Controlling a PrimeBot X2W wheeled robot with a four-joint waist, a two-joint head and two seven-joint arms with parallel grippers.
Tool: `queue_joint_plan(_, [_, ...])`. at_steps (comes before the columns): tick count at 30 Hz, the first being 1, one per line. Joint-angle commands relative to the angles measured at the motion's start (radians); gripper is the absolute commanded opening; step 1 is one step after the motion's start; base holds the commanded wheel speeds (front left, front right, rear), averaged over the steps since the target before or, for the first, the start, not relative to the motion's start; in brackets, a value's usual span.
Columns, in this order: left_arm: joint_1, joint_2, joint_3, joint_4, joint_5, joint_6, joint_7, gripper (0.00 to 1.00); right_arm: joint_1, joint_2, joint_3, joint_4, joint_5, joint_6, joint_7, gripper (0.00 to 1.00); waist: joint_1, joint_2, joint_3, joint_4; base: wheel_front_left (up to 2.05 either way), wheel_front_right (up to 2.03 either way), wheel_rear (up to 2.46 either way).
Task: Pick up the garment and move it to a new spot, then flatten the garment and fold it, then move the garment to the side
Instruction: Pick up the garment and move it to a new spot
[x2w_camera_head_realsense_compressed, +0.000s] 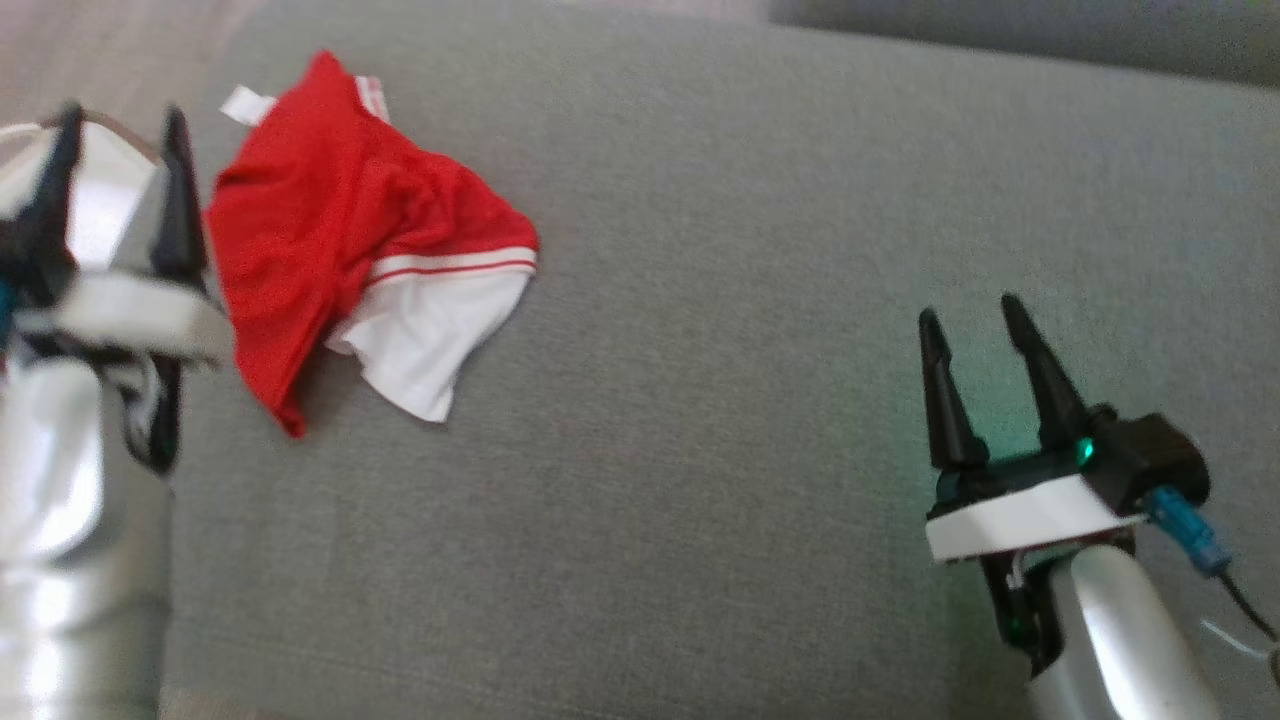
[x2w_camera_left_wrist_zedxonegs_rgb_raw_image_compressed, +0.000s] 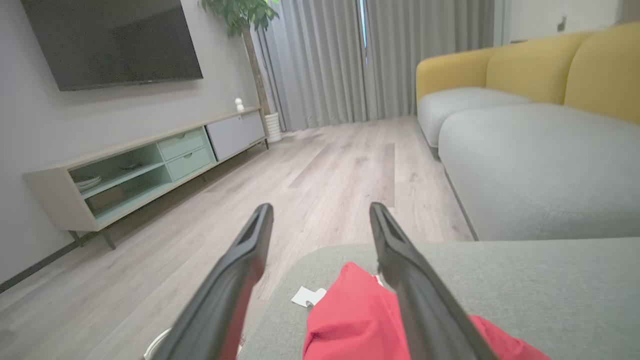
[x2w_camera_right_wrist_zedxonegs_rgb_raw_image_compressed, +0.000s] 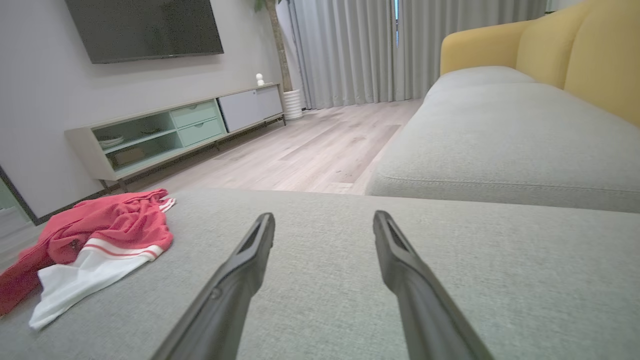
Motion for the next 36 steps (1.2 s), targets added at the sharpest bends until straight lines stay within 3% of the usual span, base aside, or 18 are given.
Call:
queue_joint_plan(1, [-0.090,0.065,0.012,0.020,-0.008,-0.003,0.027,1.00,-0.044,-0.002,0.013,-0.050,-0.014,0.007,-0.011,1.00,-0.0003,0.0000,0.073,-0.056,0.00,0.00,0.00])
queue_joint_plan(5, [-0.198,0.102,-0.065,0.156,-0.053,-0.007,0.122,1.00,-0.068,-0.002,-0.006,-0.081,-0.028,0.007,-0.011,1.00,-0.0003,0.0000,0.122,-0.085,0.00,0.00,0.00])
queue_joint_plan(11, [-0.253,0.135,-0.232,0.301,-0.207,-0.008,0.263,1.00,-0.086,-0.002,-0.011,-0.102,-0.038,0.007,-0.011,1.00,-0.0003,0.0000,0.166,-0.118,0.00,0.00,0.00])
queue_joint_plan(15, [-0.267,0.159,-0.260,0.390,-0.258,-0.008,0.296,1.00,-0.089,-0.002,-0.011,-0.108,-0.040,0.007,-0.011,1.00,-0.0003,0.0000,0.179,-0.133,0.00,0.00,0.00])
queue_joint_plan(20, [-0.273,0.151,-0.275,0.466,-0.320,-0.008,0.299,1.00,-0.087,-0.002,-0.018,-0.112,-0.044,0.007,-0.011,1.00,-0.0003,0.0000,0.180,-0.142,0.00,0.00,0.00])
queue_joint_plan(21, [-0.275,0.150,-0.274,0.475,-0.334,-0.008,0.293,0.89,-0.087,-0.002,-0.019,-0.112,-0.045,0.007,-0.011,1.00,-0.0003,0.0000,0.178,-0.143,0.00,0.00,0.00])
queue_joint_plan(22, [-0.278,0.149,-0.272,0.482,-0.348,-0.008,0.281,0.50,-0.087,-0.002,-0.020,-0.111,-0.046,0.007,-0.011,1.00,-0.0003,0.0000,0.176,-0.143,0.00,0.00,0.00])
queue_joint_plan(23, [-0.281,0.151,-0.271,0.488,-0.359,-0.008,0.270,0.00,-0.086,-0.002,-0.021,-0.110,-0.046,0.007,-0.011,1.00,-0.0003,0.0000,0.173,-0.143,0.00,0.00,0.00])
queue_joint_plan(27, [-0.296,0.163,-0.274,0.496,-0.374,-0.008,0.208,0.00,-0.083,-0.002,-0.021,-0.105,-0.046,0.007,-0.011,1.00,-0.0003,0.0000,0.157,-0.140,0.00,0.00,0.00])
queue_joint_plan(36, [-0.340,0.187,-0.239,0.464,-0.370,0.009,-0.077,0.00,-0.061,-0.002,0.001,-0.084,-0.020,0.007,-0.011,1.00,-0.0003,0.0000,0.058,-0.150,0.00,0.00,0.00])
